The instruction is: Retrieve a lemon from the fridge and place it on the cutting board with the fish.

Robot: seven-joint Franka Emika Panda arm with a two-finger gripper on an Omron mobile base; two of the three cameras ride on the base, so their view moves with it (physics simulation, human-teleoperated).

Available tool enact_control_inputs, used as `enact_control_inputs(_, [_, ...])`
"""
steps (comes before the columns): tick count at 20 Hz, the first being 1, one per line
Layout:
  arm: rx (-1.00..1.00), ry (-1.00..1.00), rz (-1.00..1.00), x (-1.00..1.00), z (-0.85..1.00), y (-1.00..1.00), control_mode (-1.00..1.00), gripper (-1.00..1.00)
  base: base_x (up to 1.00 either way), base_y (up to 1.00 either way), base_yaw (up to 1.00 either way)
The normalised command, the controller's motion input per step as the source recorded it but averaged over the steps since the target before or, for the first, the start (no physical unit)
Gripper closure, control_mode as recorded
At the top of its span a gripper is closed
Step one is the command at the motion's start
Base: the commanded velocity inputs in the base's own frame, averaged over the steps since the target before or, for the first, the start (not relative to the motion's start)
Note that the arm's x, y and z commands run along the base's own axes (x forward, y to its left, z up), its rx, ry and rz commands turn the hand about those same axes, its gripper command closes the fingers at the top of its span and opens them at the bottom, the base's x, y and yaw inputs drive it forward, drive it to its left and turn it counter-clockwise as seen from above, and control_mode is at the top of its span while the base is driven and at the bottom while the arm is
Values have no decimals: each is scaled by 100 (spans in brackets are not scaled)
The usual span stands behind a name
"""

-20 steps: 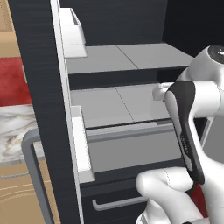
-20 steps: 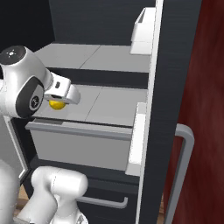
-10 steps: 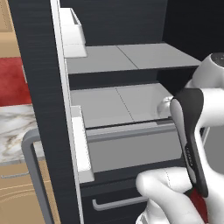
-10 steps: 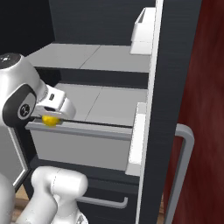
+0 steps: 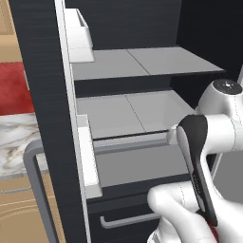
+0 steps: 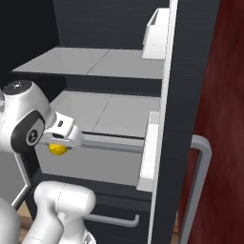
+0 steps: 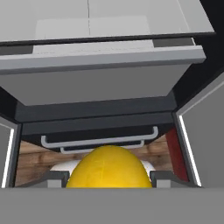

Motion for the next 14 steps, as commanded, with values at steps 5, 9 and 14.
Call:
enact_control_inputs(5, [-2,0,0,-1,-34,3,-100,100,0,0,0])
enact_control_inputs(9, [0,0,0,0,0,0,-100,100,0,0,0])
enact_control_inputs(14, [0,0,0,-13,-1,0,-100,100,0,0,0])
